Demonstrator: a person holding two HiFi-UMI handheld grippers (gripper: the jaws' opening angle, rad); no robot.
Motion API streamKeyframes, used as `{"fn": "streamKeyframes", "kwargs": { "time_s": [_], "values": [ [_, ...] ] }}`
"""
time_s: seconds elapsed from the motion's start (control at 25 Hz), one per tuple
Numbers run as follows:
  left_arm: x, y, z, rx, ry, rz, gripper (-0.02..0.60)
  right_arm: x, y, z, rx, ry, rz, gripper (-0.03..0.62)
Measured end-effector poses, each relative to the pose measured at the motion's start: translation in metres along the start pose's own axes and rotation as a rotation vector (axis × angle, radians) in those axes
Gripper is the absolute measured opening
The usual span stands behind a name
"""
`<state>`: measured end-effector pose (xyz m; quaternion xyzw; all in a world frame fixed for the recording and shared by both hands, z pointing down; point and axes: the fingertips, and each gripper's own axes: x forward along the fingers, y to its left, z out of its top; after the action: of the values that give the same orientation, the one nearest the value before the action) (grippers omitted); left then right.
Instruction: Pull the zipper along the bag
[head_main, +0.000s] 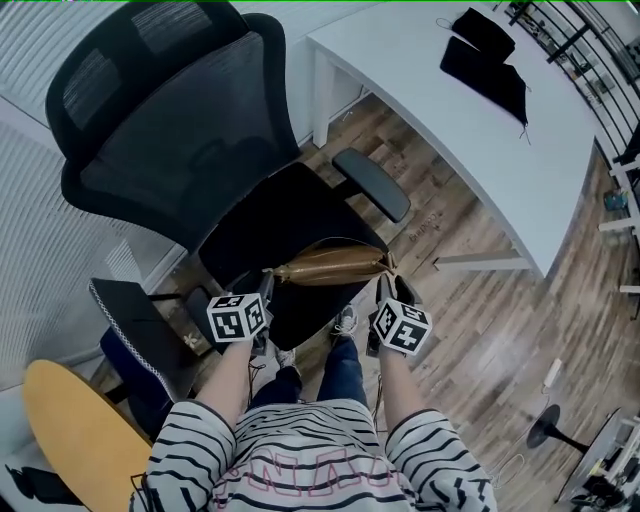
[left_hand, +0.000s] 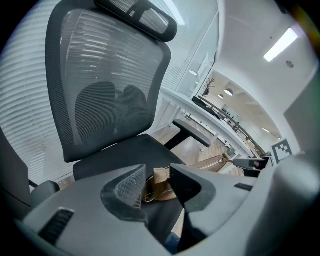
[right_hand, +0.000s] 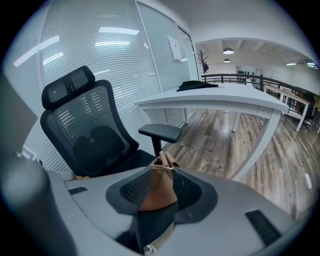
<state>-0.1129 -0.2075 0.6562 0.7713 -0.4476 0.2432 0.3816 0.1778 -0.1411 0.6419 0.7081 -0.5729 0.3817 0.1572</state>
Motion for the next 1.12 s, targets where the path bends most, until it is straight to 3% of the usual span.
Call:
{"fn": "streamKeyframes", "kwargs": {
  "time_s": [0.16,0.4,0.64,0.8,1.12],
  "values": [
    [-0.023,-0.001,0.017,0.058,-0.051,-0.014,0.135,-0.024,0.010,0.008,0.024,-0.076,0.010,0.144],
    [-0.072,-0.023,0.046,0.210,-0.152,-0.088,0.140,-0.076,0.037,0.028,0.064,-0.217,0.033,0.144],
    [-0.137,-0.064,0.083,0.330,-0.307,-0.176,0.140,-0.146,0.068,0.052,0.120,-0.375,0.082,0.141],
    [-0.180,-0.082,0.093,0.409,-0.390,-0.206,0.140,-0.187,0.094,0.060,0.123,-0.450,0.145,0.104],
    [-0.238,-0.108,0.105,0.429,-0.520,-0.213,0.138,-0.252,0.125,0.089,0.041,-0.550,0.275,0.054]
  ]
}}
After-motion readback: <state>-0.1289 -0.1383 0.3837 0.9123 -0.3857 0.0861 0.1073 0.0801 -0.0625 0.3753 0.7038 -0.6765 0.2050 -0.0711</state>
